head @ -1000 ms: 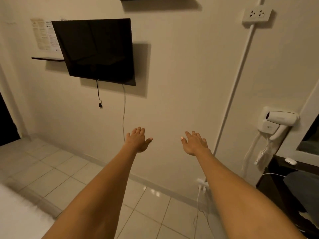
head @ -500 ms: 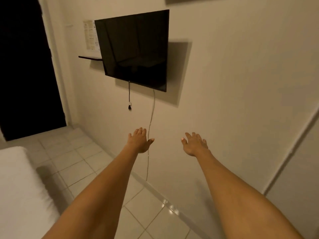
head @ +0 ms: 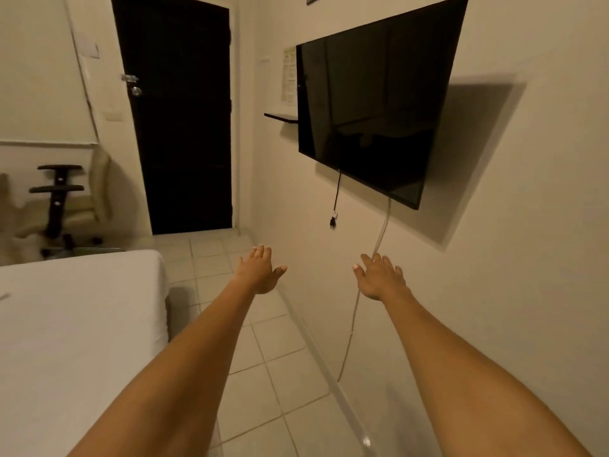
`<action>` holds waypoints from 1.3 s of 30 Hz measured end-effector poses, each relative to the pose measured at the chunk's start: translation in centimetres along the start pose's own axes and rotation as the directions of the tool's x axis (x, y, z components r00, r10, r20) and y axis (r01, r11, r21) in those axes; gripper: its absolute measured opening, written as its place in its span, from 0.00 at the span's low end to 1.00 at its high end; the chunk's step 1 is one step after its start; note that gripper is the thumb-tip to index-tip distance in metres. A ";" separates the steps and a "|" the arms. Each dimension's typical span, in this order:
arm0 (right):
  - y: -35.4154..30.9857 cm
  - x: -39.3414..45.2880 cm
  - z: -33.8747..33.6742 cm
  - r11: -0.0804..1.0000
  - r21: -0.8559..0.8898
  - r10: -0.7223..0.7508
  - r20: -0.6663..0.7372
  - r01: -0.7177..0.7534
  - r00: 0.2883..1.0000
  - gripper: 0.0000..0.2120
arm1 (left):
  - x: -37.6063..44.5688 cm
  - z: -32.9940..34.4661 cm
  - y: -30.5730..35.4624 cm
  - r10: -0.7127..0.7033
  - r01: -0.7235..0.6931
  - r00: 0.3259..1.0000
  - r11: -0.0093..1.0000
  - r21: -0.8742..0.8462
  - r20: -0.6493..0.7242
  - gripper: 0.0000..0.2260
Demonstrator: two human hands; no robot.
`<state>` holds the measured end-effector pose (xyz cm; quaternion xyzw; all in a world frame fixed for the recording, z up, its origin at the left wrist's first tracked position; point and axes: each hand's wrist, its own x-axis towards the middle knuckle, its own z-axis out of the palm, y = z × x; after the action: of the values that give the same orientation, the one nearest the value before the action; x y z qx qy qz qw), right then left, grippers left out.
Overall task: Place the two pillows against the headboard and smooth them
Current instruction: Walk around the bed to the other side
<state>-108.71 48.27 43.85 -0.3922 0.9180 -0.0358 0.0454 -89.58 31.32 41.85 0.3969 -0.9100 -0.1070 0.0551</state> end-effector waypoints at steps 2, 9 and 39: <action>-1.6 3.0 0.4 0.999 0.001 -0.035 0.008 0.035 0.999 0.28 | 2.2 0.0 -1.5 -0.033 0.033 0.999 0.999 0.001 -0.008 0.33; -8.1 14.3 0.0 0.990 -0.001 -0.139 0.004 0.139 0.990 0.28 | 11.2 -1.3 -7.1 -0.113 0.112 0.992 0.994 -0.009 -0.056 0.33; -38.5 59.5 1.3 0.823 0.105 -0.562 0.011 0.558 0.827 0.28 | 48.6 -7.8 -29.8 -0.429 0.432 0.892 0.902 -0.006 -0.141 0.32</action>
<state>-121.93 -21.40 43.20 -0.6424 0.7584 -0.0840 0.0707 -99.95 -25.22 43.04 0.5955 -0.7948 -0.0771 0.0881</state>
